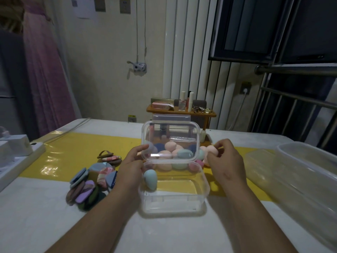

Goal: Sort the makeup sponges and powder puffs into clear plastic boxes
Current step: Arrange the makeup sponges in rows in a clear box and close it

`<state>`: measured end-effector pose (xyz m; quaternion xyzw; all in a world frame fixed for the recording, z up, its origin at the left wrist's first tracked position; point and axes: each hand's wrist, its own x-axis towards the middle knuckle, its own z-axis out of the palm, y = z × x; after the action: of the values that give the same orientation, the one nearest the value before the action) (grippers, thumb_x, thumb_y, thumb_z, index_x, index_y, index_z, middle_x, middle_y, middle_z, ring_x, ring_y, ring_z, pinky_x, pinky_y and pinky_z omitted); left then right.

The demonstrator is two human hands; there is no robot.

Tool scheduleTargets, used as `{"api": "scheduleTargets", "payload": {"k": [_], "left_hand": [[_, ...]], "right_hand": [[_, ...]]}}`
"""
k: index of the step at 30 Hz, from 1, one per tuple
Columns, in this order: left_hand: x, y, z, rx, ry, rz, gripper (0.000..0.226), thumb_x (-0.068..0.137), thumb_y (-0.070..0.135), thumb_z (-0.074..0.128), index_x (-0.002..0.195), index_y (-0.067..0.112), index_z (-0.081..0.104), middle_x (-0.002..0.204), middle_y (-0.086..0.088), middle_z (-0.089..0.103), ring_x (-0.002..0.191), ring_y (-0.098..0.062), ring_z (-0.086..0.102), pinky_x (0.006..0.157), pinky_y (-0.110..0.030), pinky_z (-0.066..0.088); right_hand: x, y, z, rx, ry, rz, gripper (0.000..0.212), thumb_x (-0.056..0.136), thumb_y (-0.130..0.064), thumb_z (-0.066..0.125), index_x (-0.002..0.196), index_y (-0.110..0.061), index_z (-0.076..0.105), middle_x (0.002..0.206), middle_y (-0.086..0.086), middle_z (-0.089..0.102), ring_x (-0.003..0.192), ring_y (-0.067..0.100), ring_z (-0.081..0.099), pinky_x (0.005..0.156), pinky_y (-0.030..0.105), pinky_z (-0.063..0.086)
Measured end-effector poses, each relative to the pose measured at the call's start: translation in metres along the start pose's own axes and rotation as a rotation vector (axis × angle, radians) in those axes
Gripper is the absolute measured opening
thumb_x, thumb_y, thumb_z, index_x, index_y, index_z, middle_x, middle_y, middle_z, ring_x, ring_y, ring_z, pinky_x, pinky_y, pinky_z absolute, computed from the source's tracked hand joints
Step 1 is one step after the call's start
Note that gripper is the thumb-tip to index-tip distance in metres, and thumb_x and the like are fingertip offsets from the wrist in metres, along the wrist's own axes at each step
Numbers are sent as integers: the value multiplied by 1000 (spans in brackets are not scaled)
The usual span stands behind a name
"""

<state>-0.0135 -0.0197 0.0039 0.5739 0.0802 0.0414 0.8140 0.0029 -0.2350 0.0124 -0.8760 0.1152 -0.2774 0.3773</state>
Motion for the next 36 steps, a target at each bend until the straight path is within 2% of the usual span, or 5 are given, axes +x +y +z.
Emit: {"api": "scheduleTargets", "payload": {"k": [7, 13, 21, 26, 36], "left_hand": [[-1, 2, 1, 45, 7, 20, 51, 93, -7, 41, 110, 32, 69, 116, 0, 64, 95, -21, 63, 58, -27, 52], [-3, 3, 2, 95, 7, 32, 54, 91, -9, 37, 113, 32, 66, 110, 5, 62, 94, -20, 62, 61, -28, 48], [-4, 4, 2, 85, -8, 28, 55, 91, -10, 36, 112, 31, 65, 107, 4, 63, 90, -20, 64, 52, -24, 52], [-4, 5, 4, 67, -1, 36, 56, 90, -13, 34, 115, 27, 65, 106, 4, 62, 87, -18, 63, 44, -17, 50], [-1, 2, 2, 21, -10, 29, 56, 87, -13, 36, 113, 27, 67, 109, -1, 65, 88, -23, 66, 48, -23, 53]], "right_hand": [[-21, -26, 4, 105, -126, -195, 15, 84, -23, 66, 95, -27, 56, 90, -8, 61, 77, 9, 56, 56, 26, 40], [-32, -37, 15, 28, -364, -261, 26, 89, -31, 66, 102, -39, 45, 101, -11, 65, 88, 11, 63, 68, 33, 55], [-35, -49, 22, -226, -586, -298, 7, 91, -26, 64, 91, -24, 57, 97, -2, 62, 88, 17, 57, 76, 34, 53], [-37, -56, 28, -330, -632, -306, 7, 92, -25, 62, 96, -20, 61, 98, 2, 63, 90, 21, 58, 81, 34, 51], [-40, -57, 29, -330, -671, -276, 7, 92, -26, 63, 97, -22, 60, 99, 0, 61, 89, 18, 55, 79, 31, 47]]}}
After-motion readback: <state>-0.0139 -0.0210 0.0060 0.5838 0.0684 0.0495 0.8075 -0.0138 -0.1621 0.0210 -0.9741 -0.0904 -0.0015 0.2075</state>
